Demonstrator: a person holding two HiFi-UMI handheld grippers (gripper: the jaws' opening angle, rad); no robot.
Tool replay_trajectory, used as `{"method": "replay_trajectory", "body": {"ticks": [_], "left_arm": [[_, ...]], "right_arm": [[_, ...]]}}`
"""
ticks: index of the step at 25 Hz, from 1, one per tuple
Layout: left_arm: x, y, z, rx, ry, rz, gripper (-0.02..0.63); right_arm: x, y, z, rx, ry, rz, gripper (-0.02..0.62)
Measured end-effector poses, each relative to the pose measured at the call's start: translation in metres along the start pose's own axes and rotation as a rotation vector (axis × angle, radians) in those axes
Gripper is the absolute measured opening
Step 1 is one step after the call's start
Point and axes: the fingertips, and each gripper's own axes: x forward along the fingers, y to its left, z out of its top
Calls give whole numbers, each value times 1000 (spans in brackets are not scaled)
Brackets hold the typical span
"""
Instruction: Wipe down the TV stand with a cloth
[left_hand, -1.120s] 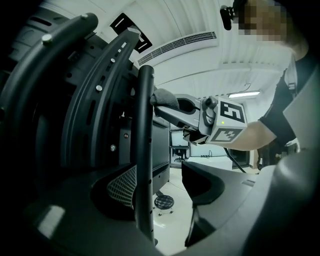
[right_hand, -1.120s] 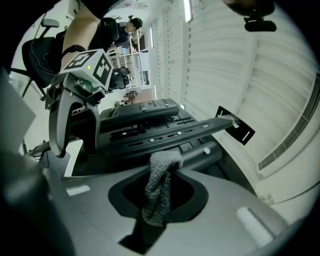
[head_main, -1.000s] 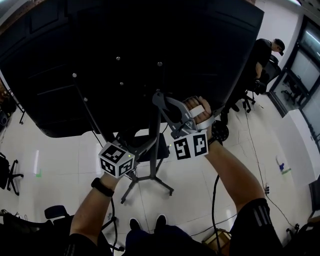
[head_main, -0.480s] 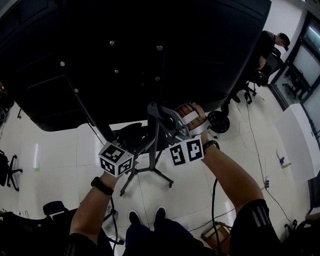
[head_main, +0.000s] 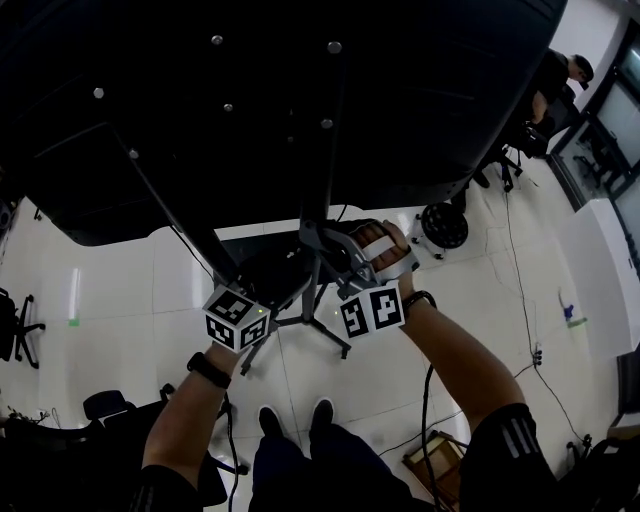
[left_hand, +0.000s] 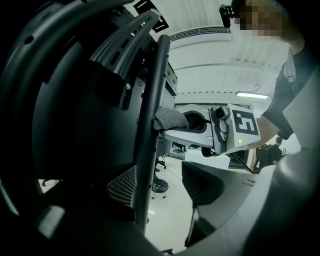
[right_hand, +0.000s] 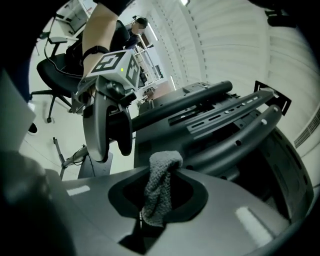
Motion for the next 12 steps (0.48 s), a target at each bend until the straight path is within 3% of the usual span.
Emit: {"method": "replay_trajectory", "body": {"ticks": [12], "left_arm": [[8, 14, -92, -73, 74, -1, 307]], "right_arm": [[29, 124, -49, 101, 81, 152, 57]]}}
